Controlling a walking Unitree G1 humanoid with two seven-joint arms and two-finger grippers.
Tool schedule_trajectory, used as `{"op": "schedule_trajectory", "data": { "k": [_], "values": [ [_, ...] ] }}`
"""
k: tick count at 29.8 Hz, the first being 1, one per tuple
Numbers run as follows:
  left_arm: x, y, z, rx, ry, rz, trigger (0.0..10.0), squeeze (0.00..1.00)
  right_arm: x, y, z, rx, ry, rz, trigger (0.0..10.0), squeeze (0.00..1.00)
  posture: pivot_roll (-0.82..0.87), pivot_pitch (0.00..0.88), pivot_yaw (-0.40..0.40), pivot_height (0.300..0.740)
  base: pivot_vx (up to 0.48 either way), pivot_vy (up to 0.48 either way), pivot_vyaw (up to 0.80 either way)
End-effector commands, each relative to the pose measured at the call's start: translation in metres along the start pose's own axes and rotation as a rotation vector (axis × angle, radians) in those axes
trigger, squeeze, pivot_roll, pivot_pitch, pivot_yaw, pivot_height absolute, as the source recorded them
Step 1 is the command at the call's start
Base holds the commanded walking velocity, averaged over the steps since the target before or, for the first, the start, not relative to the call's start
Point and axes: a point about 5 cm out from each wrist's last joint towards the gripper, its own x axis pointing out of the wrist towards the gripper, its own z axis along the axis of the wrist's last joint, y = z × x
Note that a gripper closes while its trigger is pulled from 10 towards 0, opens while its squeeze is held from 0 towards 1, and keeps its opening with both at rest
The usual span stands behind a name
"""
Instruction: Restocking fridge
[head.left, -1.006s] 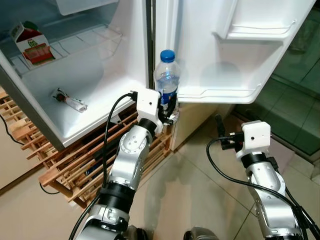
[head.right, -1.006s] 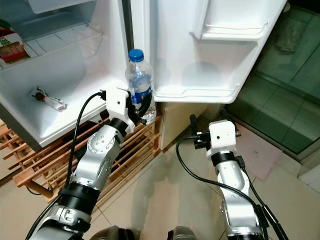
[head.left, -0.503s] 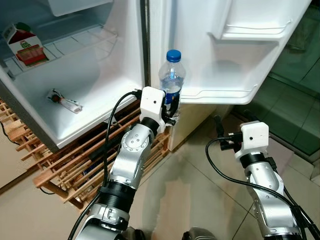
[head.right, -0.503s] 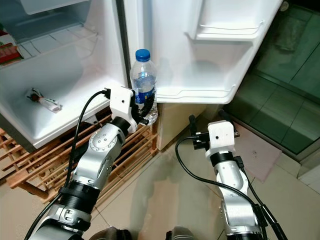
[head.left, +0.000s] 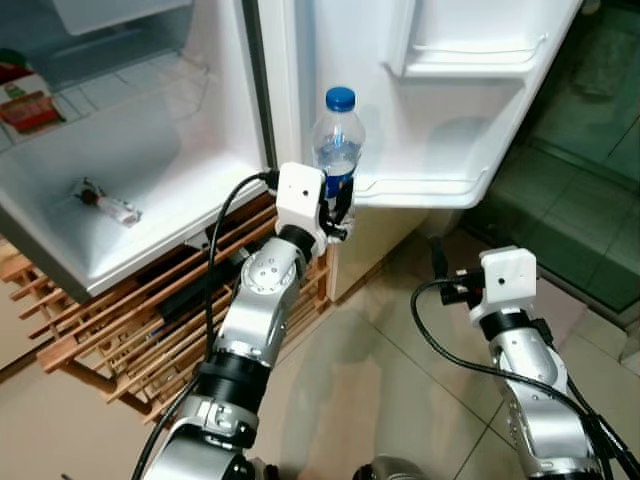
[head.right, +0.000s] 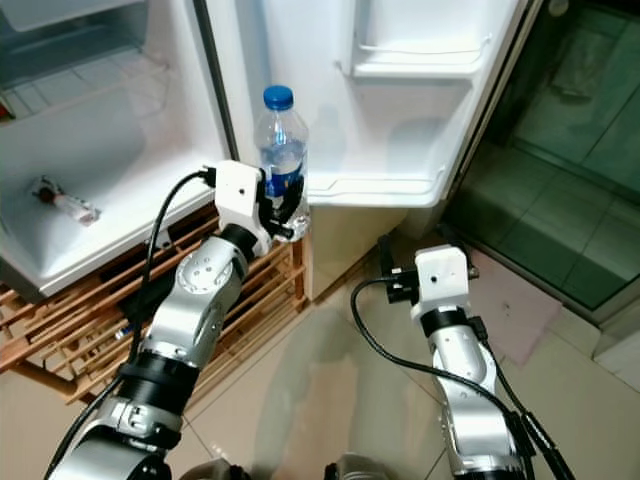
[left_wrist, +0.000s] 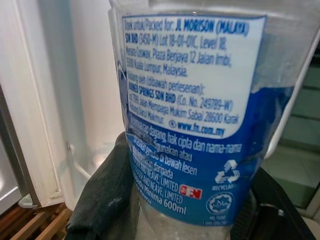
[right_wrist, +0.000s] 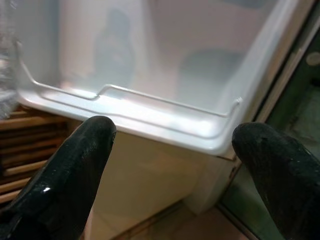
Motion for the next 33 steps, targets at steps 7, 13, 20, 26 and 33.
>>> {"op": "schedule_trajectory", "data": {
  "k": [7,13,20,26,33],
  "values": [
    [0.011,-0.012,0.024,0.033,-0.094,-0.052,10.0,0.00,-0.002,0.000,-0.002,-0.003,0.006,0.002,10.0,0.00,-0.22,0.038,0.006,0.726,0.471,0.000,0.00],
    [0.014,-0.017,0.026,0.016,-0.102,-0.076,10.0,0.00,-0.004,0.003,-0.004,0.000,0.014,0.006,10.0,0.00,-0.22,0.040,0.011,0.726,0.480,0.000,0.00],
    [0.015,-0.014,0.032,-0.074,-0.132,-0.066,10.0,0.00,-0.012,0.008,-0.004,0.027,0.015,0.069,10.0,0.00,-0.22,0.039,0.017,0.726,0.343,0.000,0.00],
    [0.013,-0.011,0.035,-0.058,-0.143,-0.065,10.0,0.00,-0.037,-0.005,-0.002,0.013,0.048,0.057,10.0,0.00,-0.24,0.044,0.028,0.726,0.000,0.000,0.00],
    [0.018,-0.003,0.033,0.007,-0.131,-0.056,10.0,0.00,-0.046,-0.009,0.001,0.004,0.053,0.026,10.0,0.00,-0.26,0.031,0.063,0.726,0.000,0.000,0.00]
  ]
}}
